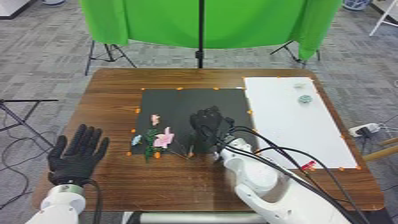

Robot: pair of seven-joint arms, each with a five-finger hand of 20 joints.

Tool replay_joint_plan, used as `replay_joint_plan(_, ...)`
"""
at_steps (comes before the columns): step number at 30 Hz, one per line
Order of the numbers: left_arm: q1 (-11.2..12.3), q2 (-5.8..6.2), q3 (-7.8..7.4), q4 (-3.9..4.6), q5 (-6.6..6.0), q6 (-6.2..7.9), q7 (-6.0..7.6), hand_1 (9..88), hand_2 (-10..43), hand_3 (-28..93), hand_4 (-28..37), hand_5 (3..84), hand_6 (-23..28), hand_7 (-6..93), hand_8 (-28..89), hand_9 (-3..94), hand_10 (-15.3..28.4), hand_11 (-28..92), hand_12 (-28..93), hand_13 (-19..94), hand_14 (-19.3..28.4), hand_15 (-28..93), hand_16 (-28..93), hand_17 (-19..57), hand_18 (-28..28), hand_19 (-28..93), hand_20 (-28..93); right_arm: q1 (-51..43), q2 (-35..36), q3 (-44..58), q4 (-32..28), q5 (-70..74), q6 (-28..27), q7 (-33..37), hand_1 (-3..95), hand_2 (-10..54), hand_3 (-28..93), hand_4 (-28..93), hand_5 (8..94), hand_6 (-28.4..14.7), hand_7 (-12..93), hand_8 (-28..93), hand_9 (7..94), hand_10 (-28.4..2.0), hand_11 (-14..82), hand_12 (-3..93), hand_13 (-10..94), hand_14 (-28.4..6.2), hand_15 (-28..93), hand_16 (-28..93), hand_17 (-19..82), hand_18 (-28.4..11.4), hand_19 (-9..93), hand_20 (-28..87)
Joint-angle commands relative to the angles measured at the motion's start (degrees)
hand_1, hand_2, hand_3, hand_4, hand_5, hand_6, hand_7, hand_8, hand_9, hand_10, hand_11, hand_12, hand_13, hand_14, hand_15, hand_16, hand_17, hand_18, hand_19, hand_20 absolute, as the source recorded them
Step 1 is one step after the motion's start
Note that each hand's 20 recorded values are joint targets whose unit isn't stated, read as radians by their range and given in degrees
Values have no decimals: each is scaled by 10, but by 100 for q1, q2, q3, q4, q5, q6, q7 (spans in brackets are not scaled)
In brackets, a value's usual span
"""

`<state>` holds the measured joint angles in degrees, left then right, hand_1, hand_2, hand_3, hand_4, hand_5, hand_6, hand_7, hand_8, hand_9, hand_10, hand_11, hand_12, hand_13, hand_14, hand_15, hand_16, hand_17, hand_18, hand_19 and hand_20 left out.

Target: Arrange flowers

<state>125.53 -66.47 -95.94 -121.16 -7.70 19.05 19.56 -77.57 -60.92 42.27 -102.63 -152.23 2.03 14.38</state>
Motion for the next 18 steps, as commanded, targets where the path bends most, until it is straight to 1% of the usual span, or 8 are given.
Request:
replay_joint_plan(1, 61, 6, 32, 66, 53, 103, -102, 258, 175, 775, -283, 496, 112, 104, -92, 428, 167, 236, 101, 316, 170, 425, -91, -73, 147, 427, 161, 4, -179, -157, -168, 37, -31, 4, 615, -95, 668, -283, 689, -26, 283, -33, 773, -125, 144, 389, 726, -53, 410, 373, 384, -220, 881, 269)
replay_joint_plan(6, 74, 18, 54, 58, 36, 97, -90, 258, 175, 774, -283, 496, 111, 105, -93, 428, 166, 237, 101, 316, 171, 428, -91, -73, 147, 428, 161, 47, -352, -340, -169, 78, -185, -147, 611, -95, 658, -283, 683, -27, 278, -39, 763, -129, 144, 378, 716, -54, 416, 368, 378, -221, 880, 267)
replay_joint_plan(8, 33, 23, 79, 78, 29, 60, -110, 258, 175, 775, -283, 497, 111, 106, -93, 428, 166, 238, 102, 316, 171, 427, -92, -73, 147, 428, 161, 83, -449, -406, -123, 0, -159, -171, 610, -95, 656, -283, 681, -27, 279, -38, 759, -129, 150, 373, 713, -54, 417, 365, 376, -220, 878, 265)
replay_joint_plan(10, -10, 18, 101, 98, 41, 66, -136, 258, 175, 775, -283, 497, 112, 105, -94, 428, 166, 238, 101, 316, 171, 427, -92, -73, 147, 428, 161, 134, -553, -476, -71, 0, -131, -126, 608, -95, 657, -283, 680, -26, 279, -38, 755, -129, 156, 369, 713, -54, 419, 362, 376, -221, 878, 263)
replay_joint_plan(12, -50, 16, 121, 116, 7, 52, -156, 258, 175, 775, -283, 497, 112, 106, -93, 428, 166, 238, 101, 316, 171, 427, -92, -73, 147, 428, 161, 166, -611, -510, -23, -114, -129, -116, 609, -95, 656, -283, 680, -26, 279, -40, 751, -129, 160, 364, 712, -54, 420, 361, 375, -221, 878, 263)
replay_joint_plan(15, -57, 20, 124, 109, 3, 60, -151, 258, 176, 775, -283, 497, 112, 105, -93, 427, 167, 238, 101, 316, 171, 427, -93, -73, 147, 428, 161, 132, -582, -488, -96, 4, -297, 6, 607, -95, 655, -283, 675, -26, 277, -48, 739, -133, 179, 348, 705, -56, 424, 359, 374, -221, 879, 260)
replay_joint_plan(16, -47, 22, 115, 101, -19, 47, -136, 258, 176, 775, -283, 497, 112, 105, -93, 428, 167, 237, 100, 316, 171, 428, -92, -73, 147, 428, 161, 117, -551, -462, -161, 289, -325, 35, 606, -95, 655, -283, 674, -26, 278, -48, 735, -133, 182, 344, 705, -56, 424, 358, 374, -221, 879, 259)
replay_joint_plan(18, 8, 41, 90, 76, -22, 29, -108, 258, 176, 774, -283, 497, 112, 105, -93, 428, 167, 237, 100, 316, 171, 428, -92, -73, 147, 429, 161, 72, -522, -409, -197, 286, -298, -24, 606, -95, 656, -283, 670, -25, 267, -62, 724, -135, 195, 328, 697, -58, 426, 355, 370, -221, 879, 258)
